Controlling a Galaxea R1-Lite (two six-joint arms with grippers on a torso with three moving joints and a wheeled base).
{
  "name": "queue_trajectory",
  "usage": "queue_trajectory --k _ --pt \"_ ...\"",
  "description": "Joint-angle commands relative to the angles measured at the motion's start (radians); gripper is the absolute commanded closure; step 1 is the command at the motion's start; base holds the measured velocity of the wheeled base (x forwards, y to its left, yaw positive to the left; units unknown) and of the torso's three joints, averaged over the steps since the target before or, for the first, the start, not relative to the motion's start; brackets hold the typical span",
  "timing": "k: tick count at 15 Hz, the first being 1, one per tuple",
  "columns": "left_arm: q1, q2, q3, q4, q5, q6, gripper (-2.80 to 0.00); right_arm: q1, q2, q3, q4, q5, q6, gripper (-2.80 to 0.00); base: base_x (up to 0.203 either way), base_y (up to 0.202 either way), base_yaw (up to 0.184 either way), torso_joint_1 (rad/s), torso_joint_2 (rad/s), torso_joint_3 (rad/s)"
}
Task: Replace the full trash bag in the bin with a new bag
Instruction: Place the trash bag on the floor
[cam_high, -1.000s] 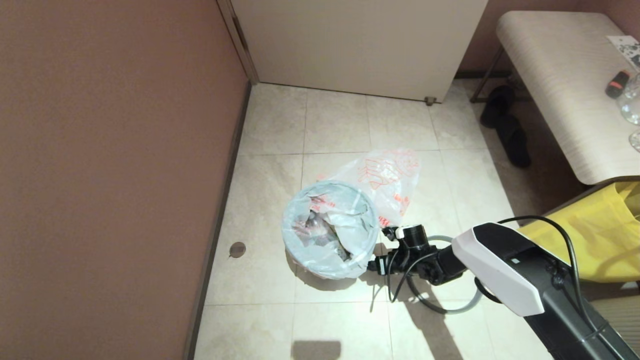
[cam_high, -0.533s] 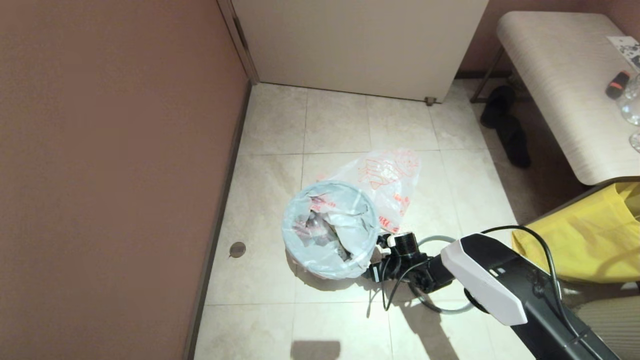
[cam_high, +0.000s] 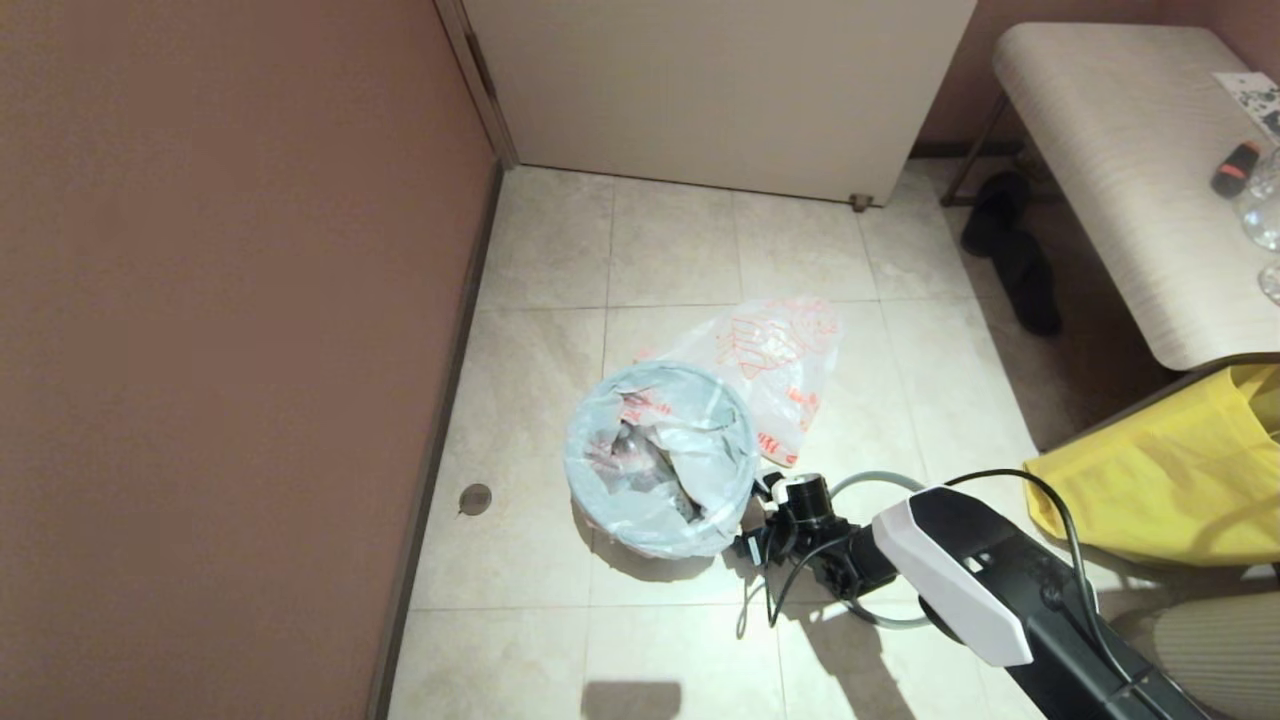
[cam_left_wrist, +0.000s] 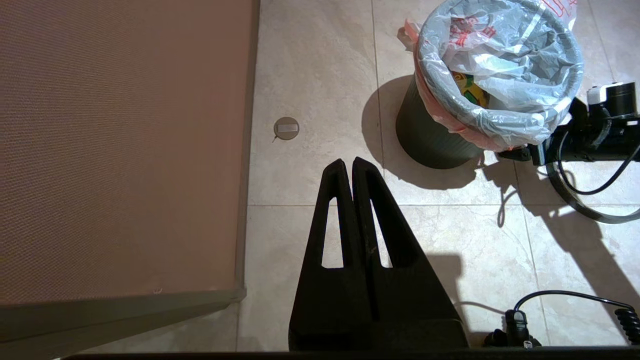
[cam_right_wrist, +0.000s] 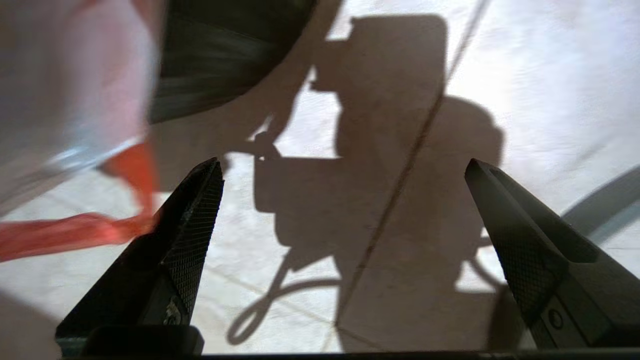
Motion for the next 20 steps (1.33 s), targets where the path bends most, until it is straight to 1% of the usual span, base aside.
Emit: queue_trajectory --k 1,2,5,7,8,9,10,11,15,17,18,20 --pt "0.001 0.001 0.000 0.000 0.000 -0.001 0.00 -0.007 0.014 -0.030 -0.004 -0.043 -0.009 -2.80 0.000 0.000 0.000 0.000 0.00 0.000" --pt "0.001 0.001 0.000 0.000 0.001 -0.001 0.00 -0.010 0.015 -0.038 -0.004 -0.081 -0.011 -2.80 0.000 0.000 0.000 0.000 0.00 0.000" --pt "0.001 0.001 0.000 0.000 0.000 -0.001 0.00 -0.027 0.008 -0.037 -0.003 -0.134 -0.051 -2.80 0.000 0.000 0.000 0.000 0.00 0.000" --pt "0.001 0.001 0.000 0.000 0.001 -0.001 0.00 -0.028 -0.021 -0.017 -0.002 -0.132 -0.033 -2.80 0.000 0.000 0.000 0.000 0.00 0.000" --pt "0.001 0.001 0.000 0.000 0.000 -0.001 0.00 -0.027 -0.052 0.013 -0.002 -0.107 0.013 -2.80 0.000 0.000 0.000 0.000 0.00 0.000" --pt "0.001 0.001 0.000 0.000 0.001 -0.001 0.00 -0.027 -0.084 0.049 0.000 -0.044 0.072 -2.80 0.000 0.000 0.000 0.000 0.00 0.000" --pt "0.001 0.001 0.000 0.000 0.000 -0.001 0.00 -0.028 -0.111 0.082 0.003 0.009 0.112 -2.80 0.000 0.000 0.000 0.000 0.00 0.000" --pt "0.001 0.001 0.000 0.000 0.000 -0.001 0.00 -0.032 -0.136 0.115 0.011 0.047 0.130 -2.80 0.000 0.000 0.000 0.000 0.00 0.000" --pt "0.001 0.001 0.000 0.000 0.000 -0.001 0.00 -0.049 -0.210 0.184 0.064 0.176 0.143 -2.80 0.000 0.000 0.000 0.000 0.00 0.000" --pt "0.001 0.001 0.000 0.000 0.001 -0.001 0.00 -0.050 -0.218 0.185 0.063 0.197 0.185 -2.80 0.000 0.000 0.000 0.000 0.00 0.000" --pt "0.001 0.001 0.000 0.000 0.000 -0.001 0.00 -0.054 -0.224 0.185 0.065 0.217 0.194 -2.80 0.000 0.000 0.000 0.000 0.00 0.000" --pt "0.001 0.001 0.000 0.000 0.000 -0.001 0.00 -0.053 -0.223 0.185 0.065 0.223 0.197 -2.80 0.000 0.000 0.000 0.000 0.00 0.000"
